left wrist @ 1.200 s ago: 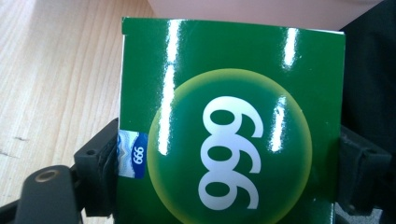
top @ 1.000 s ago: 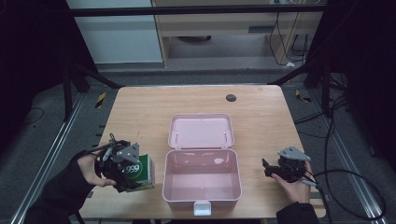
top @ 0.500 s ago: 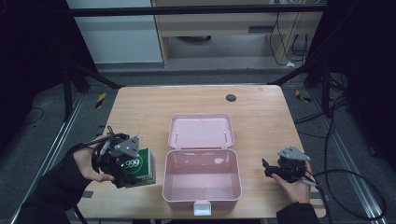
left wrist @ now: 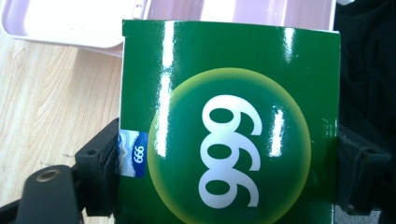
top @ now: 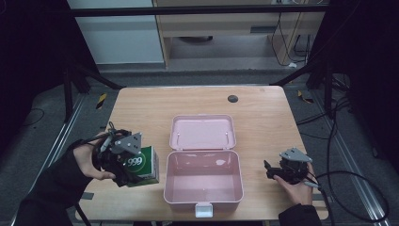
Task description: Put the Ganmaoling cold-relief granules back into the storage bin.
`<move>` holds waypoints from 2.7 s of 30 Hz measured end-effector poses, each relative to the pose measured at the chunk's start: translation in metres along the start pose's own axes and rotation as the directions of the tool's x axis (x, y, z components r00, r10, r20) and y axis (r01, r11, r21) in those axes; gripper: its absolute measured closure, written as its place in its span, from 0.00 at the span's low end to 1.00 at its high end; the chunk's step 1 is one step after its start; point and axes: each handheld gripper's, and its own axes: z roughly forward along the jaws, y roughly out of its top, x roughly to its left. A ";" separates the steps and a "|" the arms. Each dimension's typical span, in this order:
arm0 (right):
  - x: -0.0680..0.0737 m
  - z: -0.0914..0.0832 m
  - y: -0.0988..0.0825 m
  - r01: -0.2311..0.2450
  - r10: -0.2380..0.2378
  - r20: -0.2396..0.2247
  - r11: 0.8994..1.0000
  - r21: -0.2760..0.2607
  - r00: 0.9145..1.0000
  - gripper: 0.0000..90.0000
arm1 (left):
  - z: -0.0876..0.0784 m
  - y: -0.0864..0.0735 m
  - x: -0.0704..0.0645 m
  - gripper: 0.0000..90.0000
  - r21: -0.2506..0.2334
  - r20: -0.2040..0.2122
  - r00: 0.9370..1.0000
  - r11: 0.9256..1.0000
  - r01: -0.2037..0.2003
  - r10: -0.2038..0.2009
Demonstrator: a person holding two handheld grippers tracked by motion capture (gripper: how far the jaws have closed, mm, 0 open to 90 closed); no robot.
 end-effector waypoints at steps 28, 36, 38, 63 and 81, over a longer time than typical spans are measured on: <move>0.000 0.000 0.000 0.001 -0.001 -0.002 1.000 0.003 1.000 0.05 | 0.023 0.023 -0.031 0.16 0.020 0.037 0.999 0.999 -0.027 0.027; 0.000 0.000 0.000 0.006 -0.006 -0.003 1.000 0.003 1.000 0.05 | 0.032 0.029 -0.037 0.16 0.041 0.062 0.996 0.997 -0.065 0.063; 0.000 0.001 0.000 0.006 -0.006 -0.003 1.000 0.005 1.000 0.05 | 0.035 0.030 -0.038 0.16 0.072 0.077 0.992 0.991 -0.110 0.104; 0.001 0.002 -0.001 0.014 -0.014 -0.006 1.000 0.017 1.000 0.04 | 0.054 0.053 -0.031 0.16 0.291 0.207 0.884 0.837 -0.464 0.419; 0.002 0.003 -0.001 0.027 -0.027 -0.009 0.999 0.024 1.000 0.04 | 0.079 0.039 -0.027 0.16 0.293 0.213 0.900 0.854 -0.431 0.381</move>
